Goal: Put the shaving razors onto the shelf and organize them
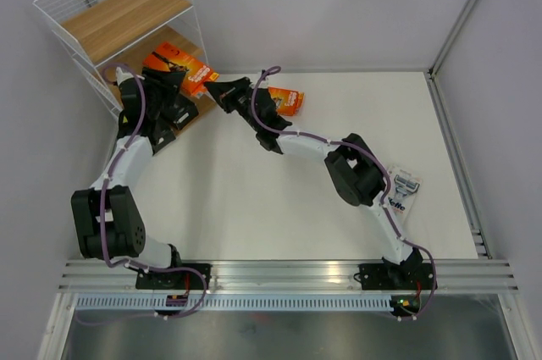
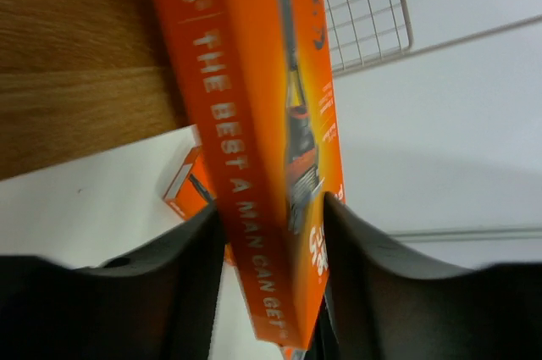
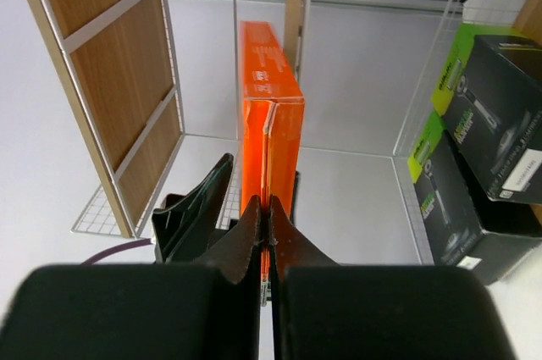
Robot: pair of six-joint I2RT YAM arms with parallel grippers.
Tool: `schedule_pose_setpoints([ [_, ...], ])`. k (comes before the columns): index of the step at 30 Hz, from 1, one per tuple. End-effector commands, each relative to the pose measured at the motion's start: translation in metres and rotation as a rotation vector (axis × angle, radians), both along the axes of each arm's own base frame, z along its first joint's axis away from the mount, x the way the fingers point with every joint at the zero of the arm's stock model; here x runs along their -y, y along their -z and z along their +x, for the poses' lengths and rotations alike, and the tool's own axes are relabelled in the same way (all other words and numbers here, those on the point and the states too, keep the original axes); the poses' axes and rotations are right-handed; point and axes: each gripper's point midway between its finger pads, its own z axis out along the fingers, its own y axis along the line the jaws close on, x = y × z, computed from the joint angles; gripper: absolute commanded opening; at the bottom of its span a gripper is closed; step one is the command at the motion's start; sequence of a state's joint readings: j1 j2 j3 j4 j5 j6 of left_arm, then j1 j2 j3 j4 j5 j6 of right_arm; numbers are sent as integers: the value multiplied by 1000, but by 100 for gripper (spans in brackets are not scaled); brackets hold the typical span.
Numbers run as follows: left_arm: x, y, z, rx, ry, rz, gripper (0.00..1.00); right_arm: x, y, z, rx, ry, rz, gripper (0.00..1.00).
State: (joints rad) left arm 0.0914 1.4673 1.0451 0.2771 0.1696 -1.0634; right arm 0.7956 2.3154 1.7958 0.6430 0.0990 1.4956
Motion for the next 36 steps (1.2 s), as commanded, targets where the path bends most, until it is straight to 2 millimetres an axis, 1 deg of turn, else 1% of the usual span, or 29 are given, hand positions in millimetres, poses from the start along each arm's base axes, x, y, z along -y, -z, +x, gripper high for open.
schedule_pose_setpoints([
  [1,-13,-12,12,19,-45,44,58,-6,-43,-3,67,6,106,1],
  [2,-12,-12,13,21,-38,45,65,-4,-46,-1,67,26,110,1],
  [4,-12,-13,12,26,-36,54,72,-2,-53,2,75,48,117,1],
  [8,-16,-8,9,17,-62,49,73,4,-57,10,75,103,104,1],
  [9,-15,-11,10,32,-55,45,73,4,-56,11,73,109,106,1],
  [10,-10,-9,11,34,-35,32,73,4,-54,12,68,114,109,1],
  [12,-7,-12,13,53,-22,17,72,2,-48,12,57,113,106,1],
  [13,-7,-9,13,53,-21,13,72,0,-48,11,54,111,107,1],
  [14,-7,-9,13,56,-21,10,70,-1,-46,12,50,108,104,1],
  [16,-6,-12,15,69,-15,6,62,-3,-43,11,47,104,96,1],
  [17,-5,-14,16,78,-10,2,57,-3,-42,11,45,104,94,1],
  [18,-4,-12,17,78,-6,-6,49,-6,-39,9,42,101,90,1],
  [20,-3,-18,21,91,5,-7,40,-7,-36,10,37,98,84,1],
  [22,-2,-20,24,94,14,-11,38,-9,-32,10,30,92,74,0],
  [24,-2,-21,25,97,9,-15,36,-12,-32,10,30,77,70,1],
  [26,-4,-22,26,95,-4,-14,36,-17,-37,9,43,53,74,6],
  [27,-5,-23,26,97,-8,-15,36,-20,-37,8,42,41,70,14],
  [29,-7,-24,27,90,-21,-23,36,-22,-41,7,56,19,73,25],
  [30,-8,-25,27,91,-25,-26,36,-23,-41,5,58,12,71,35],
  [31,-8,-28,27,97,-27,-30,36,-22,-47,3,65,3,75,39],
  [32,-8,-30,27,103,-27,-35,36,-22,-42,1,60,-9,64,43],
  [33,-8,-33,27,109,-27,-38,36,-20,-44,0,68,-14,67,50],
  [34,-8,-34,27,110,-29,-41,36,-17,-55,-5,80,-19,79,52],
  [35,-8,-35,26,110,-31,-42,36,-13,-43,-5,66,-22,59,53],
  [36,-9,-38,27,112,-35,-43,36,-10,-44,-8,72,-23,60,55],
])
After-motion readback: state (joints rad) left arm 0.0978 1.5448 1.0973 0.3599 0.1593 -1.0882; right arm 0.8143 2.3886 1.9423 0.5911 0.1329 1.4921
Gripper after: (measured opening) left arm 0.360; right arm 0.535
